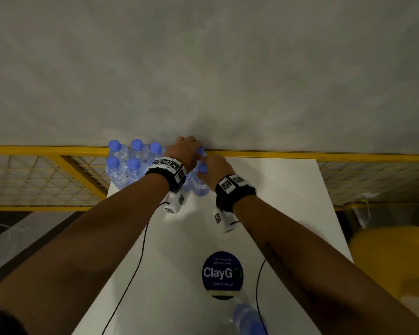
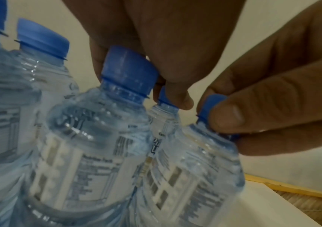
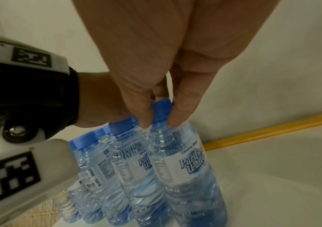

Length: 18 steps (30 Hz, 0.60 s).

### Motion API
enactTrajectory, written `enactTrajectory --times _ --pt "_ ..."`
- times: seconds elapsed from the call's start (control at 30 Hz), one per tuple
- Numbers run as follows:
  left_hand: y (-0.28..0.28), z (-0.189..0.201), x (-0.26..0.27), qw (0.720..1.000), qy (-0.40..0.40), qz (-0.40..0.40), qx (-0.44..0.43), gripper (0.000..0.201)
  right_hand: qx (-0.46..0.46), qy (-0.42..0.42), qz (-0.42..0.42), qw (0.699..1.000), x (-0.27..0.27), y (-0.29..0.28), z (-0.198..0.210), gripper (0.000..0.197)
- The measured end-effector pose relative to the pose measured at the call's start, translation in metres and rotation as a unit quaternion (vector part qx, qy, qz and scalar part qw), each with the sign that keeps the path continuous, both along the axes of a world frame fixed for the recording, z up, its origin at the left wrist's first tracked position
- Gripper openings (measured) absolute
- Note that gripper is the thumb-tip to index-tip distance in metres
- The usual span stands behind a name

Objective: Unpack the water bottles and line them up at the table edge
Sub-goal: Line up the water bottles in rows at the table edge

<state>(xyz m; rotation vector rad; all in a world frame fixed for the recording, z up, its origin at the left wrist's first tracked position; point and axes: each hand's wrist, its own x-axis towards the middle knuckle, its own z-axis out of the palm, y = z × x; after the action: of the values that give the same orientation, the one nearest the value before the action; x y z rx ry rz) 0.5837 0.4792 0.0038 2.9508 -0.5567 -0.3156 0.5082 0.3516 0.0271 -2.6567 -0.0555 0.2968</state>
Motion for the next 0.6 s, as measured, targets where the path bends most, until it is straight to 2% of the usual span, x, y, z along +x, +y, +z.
enactTrajectory --times 0.1,0.33,0.5,0.6 --pt "0.001 -0.006 0.0 1.0 -0.01 0.006 -0.017 0.031 -0.017 -0.009 0.01 1.0 0.006 0.005 -0.004 0.019" --pt "-0.001 -0.011 0.0 0.999 -0.024 0.018 -0.035 0.032 -0.017 -0.02 -0.001 1.0 0.008 0.006 -0.013 0.024" --pt "-0.001 -0.01 0.0 0.998 -0.014 0.022 -0.05 0.033 -0.003 -0.037 -0.006 0.999 0.003 0.005 -0.019 0.049" --pt "0.001 -0.008 -0.002 0.998 -0.007 0.023 -0.057 0.039 -0.007 -0.019 -0.005 1.0 -0.001 0.007 -0.017 0.052"
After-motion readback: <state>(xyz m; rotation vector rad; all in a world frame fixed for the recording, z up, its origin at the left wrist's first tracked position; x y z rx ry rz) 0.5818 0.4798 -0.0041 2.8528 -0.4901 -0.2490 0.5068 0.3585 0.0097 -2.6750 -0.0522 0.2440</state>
